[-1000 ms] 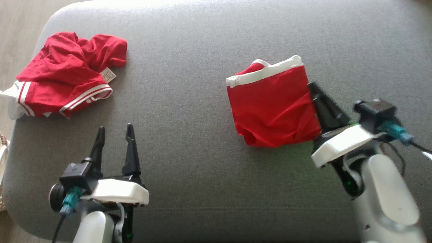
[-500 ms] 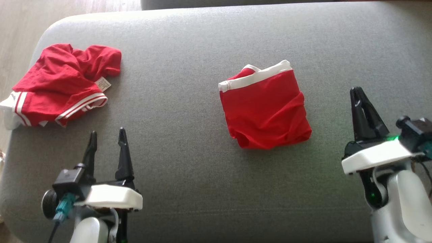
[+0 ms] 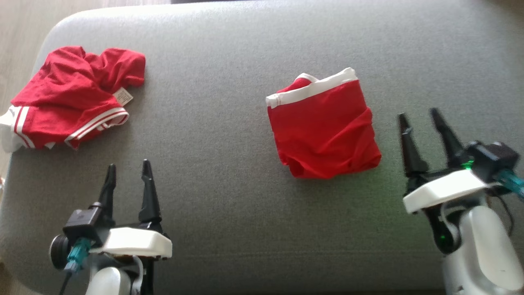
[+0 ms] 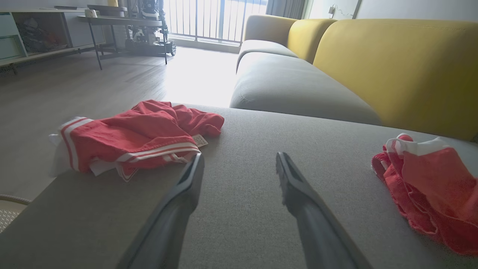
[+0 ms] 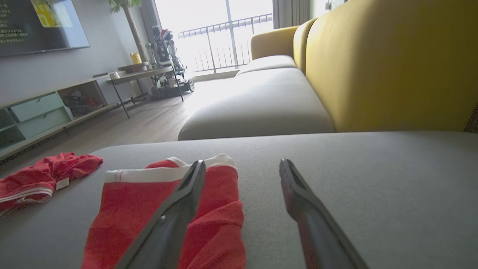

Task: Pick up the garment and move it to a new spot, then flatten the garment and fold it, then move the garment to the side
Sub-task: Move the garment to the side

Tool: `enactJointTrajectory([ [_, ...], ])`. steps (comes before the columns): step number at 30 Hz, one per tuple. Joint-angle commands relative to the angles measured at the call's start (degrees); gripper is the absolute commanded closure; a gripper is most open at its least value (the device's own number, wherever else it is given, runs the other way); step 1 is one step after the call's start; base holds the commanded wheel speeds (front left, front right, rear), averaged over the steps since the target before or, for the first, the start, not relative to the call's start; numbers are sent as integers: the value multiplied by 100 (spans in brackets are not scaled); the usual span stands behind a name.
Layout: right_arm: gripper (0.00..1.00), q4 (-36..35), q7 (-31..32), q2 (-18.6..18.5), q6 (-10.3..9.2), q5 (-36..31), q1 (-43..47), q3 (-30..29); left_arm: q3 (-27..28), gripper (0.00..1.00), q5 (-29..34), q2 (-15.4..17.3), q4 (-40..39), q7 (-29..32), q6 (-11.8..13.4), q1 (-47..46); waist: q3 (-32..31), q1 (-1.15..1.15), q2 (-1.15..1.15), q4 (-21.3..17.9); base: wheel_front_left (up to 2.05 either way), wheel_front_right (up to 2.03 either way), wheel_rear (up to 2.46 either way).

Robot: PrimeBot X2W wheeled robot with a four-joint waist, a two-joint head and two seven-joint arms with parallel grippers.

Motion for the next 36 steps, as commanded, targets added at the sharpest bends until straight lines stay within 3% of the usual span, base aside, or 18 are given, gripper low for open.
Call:
enactJointTrajectory([
  [1, 0, -120, 170, 34, 0, 48, -245, 281, 155, 0, 45, 45, -182, -45, -45, -210, 110, 0, 0, 69, 0, 0, 0],
  [7, 0, 136, 836, 7, 0, 240, -557, 570, 14, 0, -8, 45, -113, -45, -60, -397, 477, 0, 0, 312, 0, 0, 0],
  [17, 0, 806, 1486, -346, 0, 389, -1108, 816, -23, 0, -37, 45, 33, -45, -109, -623, 845, 0, 0, 625, 0, 0, 0],
  [36, 0, 1526, 1257, -363, 0, -300, -1557, 386, -54, 0, -50, 45, 54, -45, -121, -714, 965, 0, 0, 588, 0, 0, 0],
])
